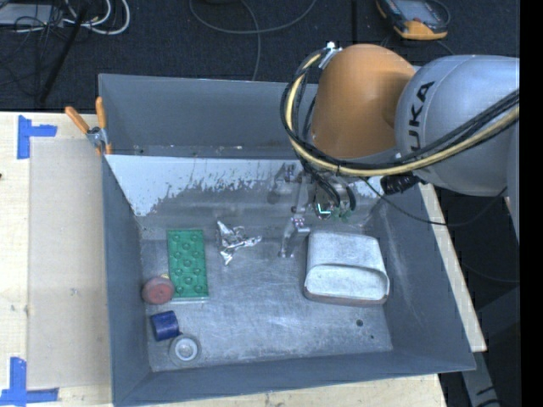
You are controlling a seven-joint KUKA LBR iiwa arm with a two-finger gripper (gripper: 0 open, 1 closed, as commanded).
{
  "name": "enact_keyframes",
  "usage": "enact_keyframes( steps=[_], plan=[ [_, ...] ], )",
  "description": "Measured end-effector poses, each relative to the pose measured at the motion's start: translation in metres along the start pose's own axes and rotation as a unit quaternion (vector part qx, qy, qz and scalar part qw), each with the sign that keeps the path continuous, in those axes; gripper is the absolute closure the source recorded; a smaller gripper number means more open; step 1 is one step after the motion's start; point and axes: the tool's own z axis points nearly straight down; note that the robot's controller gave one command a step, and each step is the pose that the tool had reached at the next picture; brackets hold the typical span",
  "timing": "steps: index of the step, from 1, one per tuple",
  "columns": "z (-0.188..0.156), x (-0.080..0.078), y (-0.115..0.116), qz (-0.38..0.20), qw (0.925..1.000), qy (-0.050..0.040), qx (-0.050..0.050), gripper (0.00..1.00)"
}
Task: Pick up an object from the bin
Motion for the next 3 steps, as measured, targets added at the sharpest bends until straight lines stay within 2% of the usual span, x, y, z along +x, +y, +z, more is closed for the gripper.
enact_keyframes(
  steps=[1, 2, 3],
  plan=[
    [0.122, -0.003, 0.066, 0.147, 0.9891, -0.005, -0.001, 0.0],
    [0.103, 0.036, 0.112, -0.09, 0.996, -0.0034, 0.0, 0.0],
    [0.104, 0.024, 0.109, -0.262, 0.9651, -0.0049, 0.001, 0.0]
  ],
)
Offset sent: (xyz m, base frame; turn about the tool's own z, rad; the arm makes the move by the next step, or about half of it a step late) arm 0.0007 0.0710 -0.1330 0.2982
